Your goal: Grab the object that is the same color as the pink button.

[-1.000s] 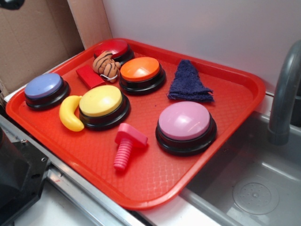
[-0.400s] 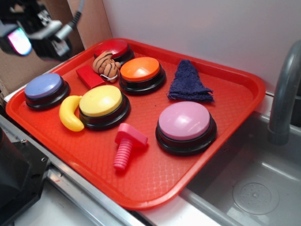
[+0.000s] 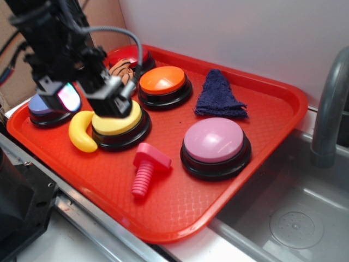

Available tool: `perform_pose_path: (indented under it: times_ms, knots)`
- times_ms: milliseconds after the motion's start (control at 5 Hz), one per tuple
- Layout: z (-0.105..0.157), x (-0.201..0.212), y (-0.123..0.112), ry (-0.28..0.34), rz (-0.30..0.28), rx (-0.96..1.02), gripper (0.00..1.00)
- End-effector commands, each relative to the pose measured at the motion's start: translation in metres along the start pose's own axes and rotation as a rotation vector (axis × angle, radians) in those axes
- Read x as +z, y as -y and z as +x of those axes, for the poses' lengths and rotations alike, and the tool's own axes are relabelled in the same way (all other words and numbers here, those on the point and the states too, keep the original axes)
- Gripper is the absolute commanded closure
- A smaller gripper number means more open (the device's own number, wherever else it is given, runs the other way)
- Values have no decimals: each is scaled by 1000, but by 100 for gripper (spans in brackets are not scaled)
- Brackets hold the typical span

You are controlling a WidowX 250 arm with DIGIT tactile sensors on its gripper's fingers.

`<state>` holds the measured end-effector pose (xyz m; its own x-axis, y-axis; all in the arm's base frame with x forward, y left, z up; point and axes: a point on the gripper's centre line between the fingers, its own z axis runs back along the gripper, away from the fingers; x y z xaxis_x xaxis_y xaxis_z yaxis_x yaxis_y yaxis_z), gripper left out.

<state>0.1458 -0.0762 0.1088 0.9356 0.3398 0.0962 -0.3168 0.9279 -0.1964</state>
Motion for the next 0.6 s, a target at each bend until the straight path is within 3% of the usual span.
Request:
perform_pose_path:
  times_ms: [0, 400]
  knots:
    - [-2, -39, 17, -31, -17, -4, 0]
    - [-5, -75, 19, 28, 33, 66, 0]
